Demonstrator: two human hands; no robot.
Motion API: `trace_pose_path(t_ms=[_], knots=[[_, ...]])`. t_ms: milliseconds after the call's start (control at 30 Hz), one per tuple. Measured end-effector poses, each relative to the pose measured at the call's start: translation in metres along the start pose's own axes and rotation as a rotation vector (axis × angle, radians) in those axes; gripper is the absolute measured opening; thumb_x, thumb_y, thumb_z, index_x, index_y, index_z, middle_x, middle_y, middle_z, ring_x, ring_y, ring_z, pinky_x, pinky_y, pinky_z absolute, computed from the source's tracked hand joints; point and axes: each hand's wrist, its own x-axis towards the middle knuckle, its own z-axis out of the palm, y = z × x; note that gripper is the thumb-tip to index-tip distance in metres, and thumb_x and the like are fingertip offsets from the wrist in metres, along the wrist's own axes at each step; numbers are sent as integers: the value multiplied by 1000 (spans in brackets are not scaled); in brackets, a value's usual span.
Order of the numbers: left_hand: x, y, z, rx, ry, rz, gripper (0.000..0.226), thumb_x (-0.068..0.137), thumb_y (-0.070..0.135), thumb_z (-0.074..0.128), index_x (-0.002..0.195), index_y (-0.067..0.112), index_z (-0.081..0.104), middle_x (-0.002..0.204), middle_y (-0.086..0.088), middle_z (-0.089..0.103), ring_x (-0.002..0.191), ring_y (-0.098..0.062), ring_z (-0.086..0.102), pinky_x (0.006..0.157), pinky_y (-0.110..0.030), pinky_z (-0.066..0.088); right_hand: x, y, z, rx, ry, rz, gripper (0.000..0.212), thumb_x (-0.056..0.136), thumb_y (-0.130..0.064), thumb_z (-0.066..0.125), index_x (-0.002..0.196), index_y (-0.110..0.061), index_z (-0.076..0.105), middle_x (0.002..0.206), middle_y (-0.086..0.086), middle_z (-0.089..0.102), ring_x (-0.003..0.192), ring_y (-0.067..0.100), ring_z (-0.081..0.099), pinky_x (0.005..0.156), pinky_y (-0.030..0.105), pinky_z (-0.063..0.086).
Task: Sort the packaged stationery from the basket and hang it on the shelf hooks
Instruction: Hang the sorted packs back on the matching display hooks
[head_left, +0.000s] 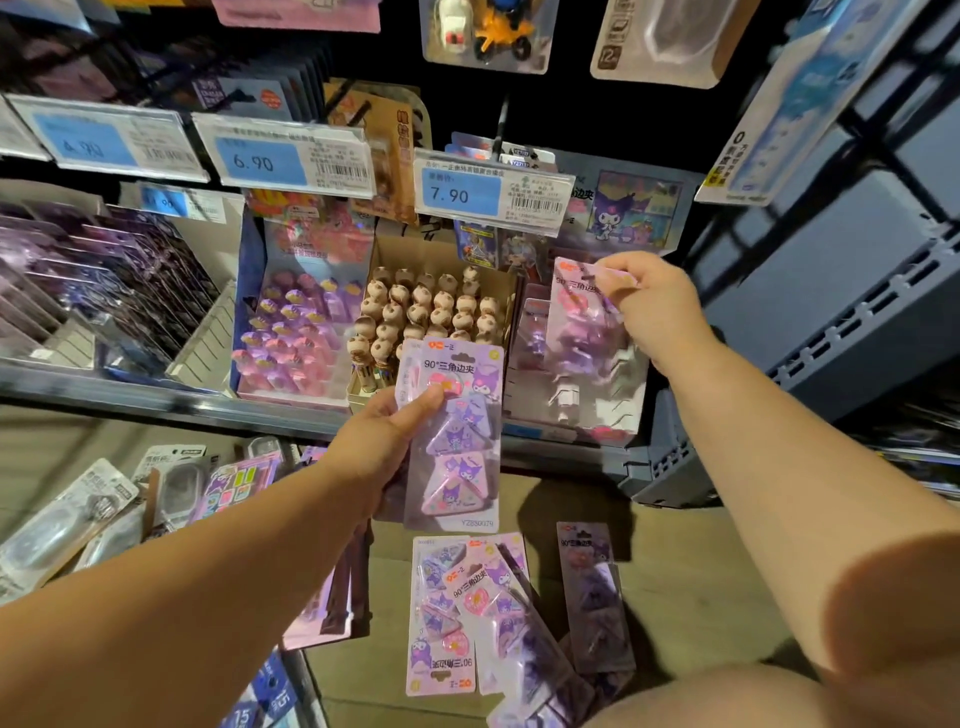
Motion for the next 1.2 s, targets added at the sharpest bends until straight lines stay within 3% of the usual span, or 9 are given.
trace_pose_path(t_ms=[100,200,333,433,633,833,967,1100,1200], knots=[[0,2,-2,7,22,-6,38,67,49,82,94,26,69,104,-25,70,99,-50,64,81,-81,39,2,3,6,37,25,-17,18,93,-16,60,94,-31,69,94,-6,65,92,19,61,88,42,54],[1,1,-5,14,45,20,28,81,42,74,101,24,67,94,-17,74,87,-41,68,81,-77,44,6,5,11,58,-3,17,22,94,-13,58,99,-31,70,92,-4,65,81,20,62,79,48,58],[0,2,-6,43,52,17,27,85,42,69,105,24,64,93,-13,75,82,-36,69,79,-73,48,4,4,19,64,-64,69,28,93,-8,59,84,-33,68,91,-4,64,83,19,58,82,47,57],[-1,3,-6,48,56,20,24,85,43,70,100,25,64,89,-11,75,81,-35,68,79,-74,47,2,3,25,78,-102,99,16,96,-13,57,99,-26,66,91,7,63,79,19,59,85,49,55],[-4,3,-6,48,23,7,34,74,49,75,99,28,66,99,-14,75,93,-43,69,79,-75,46,-3,10,31,27,-157,105,23,96,-12,56,90,-32,66,104,12,70,104,35,64,92,51,52],[-4,4,-8,15,10,11,54,51,59,86,96,34,69,108,-16,72,106,-50,63,77,-79,43,0,16,28,12,-181,89,20,95,-11,56,88,-27,66,95,-1,66,96,19,63,94,41,53],[-3,4,-11,12,8,12,53,54,56,84,98,32,69,107,-15,73,102,-47,65,77,-77,45,-1,18,28,46,-155,111,19,96,-14,56,111,-15,68,101,1,67,102,24,65,94,35,52],[-2,1,-10,10,10,11,54,54,55,86,98,31,67,106,-15,73,101,-48,65,78,-77,45,-6,22,28,36,-142,131,21,96,-14,56,114,-13,67,102,4,67,99,24,66,56,7,44],[-1,1,-7,15,-22,20,60,57,55,85,107,28,66,105,-14,73,98,-45,68,78,-77,45,-7,27,29,-17,-161,162,17,96,-16,56,107,-17,69,101,6,66,95,25,64,73,21,50]])
